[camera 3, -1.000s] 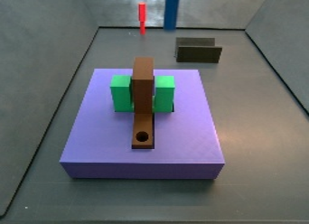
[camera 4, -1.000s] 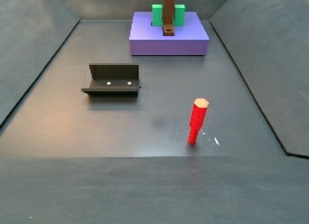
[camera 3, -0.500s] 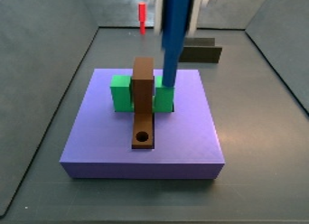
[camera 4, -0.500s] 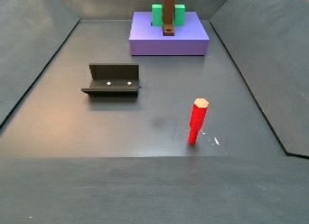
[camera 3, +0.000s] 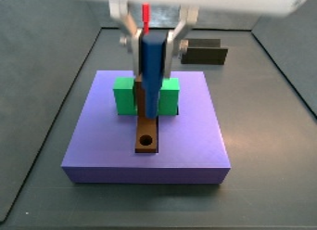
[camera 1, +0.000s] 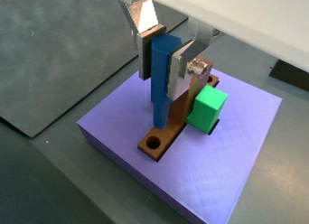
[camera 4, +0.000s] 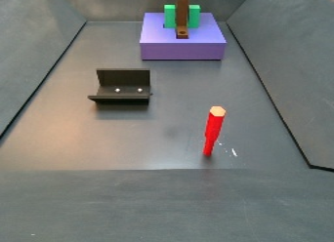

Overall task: Pick up the blue object. Move up. Move to above the board. Insert the blue object.
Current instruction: Insert the blue object.

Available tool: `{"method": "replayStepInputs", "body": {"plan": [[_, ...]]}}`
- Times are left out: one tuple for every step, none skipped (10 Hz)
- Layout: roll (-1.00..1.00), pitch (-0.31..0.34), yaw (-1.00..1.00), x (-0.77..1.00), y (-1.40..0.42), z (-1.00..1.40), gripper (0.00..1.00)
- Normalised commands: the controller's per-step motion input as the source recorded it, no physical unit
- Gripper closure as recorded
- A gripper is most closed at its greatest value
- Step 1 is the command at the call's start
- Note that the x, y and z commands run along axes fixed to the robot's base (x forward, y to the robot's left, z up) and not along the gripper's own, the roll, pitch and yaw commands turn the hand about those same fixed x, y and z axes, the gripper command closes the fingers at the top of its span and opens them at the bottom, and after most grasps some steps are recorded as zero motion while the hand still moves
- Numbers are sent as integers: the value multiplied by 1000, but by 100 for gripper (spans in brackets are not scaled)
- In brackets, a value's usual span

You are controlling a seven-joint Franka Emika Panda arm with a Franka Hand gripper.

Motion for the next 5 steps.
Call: {"method": "replayStepInputs", "body": {"plan": [[81,6,0,0,-43,-334,100],[0,0,0,0,0,-366,100],[0,0,0,0,0,-351,100],[0,0,0,0,0,-311,100],[0,0,0,0,0,-306,100]]}}
